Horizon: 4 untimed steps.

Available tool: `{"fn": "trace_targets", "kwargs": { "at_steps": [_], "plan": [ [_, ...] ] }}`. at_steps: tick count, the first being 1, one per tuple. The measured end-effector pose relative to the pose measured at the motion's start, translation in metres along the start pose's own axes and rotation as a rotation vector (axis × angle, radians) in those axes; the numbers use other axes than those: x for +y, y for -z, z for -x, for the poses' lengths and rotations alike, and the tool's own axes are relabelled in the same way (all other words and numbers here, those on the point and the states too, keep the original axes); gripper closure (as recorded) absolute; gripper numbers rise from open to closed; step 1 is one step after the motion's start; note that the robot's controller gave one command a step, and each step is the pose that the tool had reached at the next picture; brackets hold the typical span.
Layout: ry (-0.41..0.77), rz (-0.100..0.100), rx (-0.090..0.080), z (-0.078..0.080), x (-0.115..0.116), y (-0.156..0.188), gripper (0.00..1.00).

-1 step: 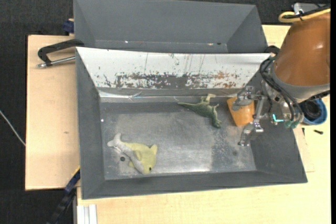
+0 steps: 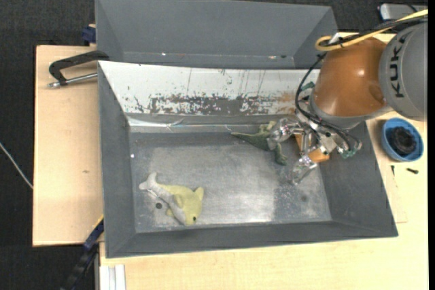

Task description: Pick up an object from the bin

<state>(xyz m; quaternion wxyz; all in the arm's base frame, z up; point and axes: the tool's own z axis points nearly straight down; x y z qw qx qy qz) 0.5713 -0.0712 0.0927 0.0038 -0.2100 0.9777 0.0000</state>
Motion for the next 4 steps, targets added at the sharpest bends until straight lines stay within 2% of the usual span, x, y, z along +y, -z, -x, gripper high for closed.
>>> {"fn": "trace_targets", "kwargs": {
  "at_steps": [1, 2, 3, 4],
  "plan": [
    [0.085, -0.004, -0.004, 0.026, -0.025, 0.048, 0.0],
    [-0.04, 0.001, -0.001, 0.042, 0.014, 0.067, 0.0],
    [0.09, 0.006, 0.009, 0.04, 0.022, -0.017, 0.0],
    [0.089, 0.002, 0.004, 0.042, 0.021, -0.013, 1.0]
  ]
}}
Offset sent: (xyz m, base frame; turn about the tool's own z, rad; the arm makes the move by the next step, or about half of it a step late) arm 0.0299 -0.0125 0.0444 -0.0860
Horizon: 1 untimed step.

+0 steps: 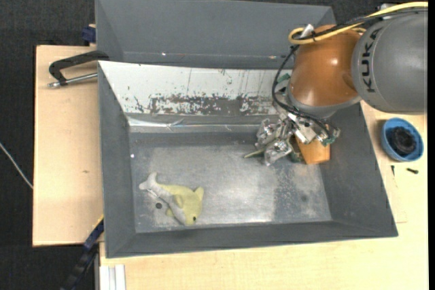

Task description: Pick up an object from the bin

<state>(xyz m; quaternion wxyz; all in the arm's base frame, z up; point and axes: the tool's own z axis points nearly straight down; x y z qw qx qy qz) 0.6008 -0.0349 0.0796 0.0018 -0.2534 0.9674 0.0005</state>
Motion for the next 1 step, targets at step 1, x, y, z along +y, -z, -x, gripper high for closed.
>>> {"fn": "trace_targets", "kwargs": {
  "at_steps": [1],
  "plan": [
    [0.133, -0.007, -0.007, -0.0425, 0.0132, 0.1506, 1.0]
  ]
}}
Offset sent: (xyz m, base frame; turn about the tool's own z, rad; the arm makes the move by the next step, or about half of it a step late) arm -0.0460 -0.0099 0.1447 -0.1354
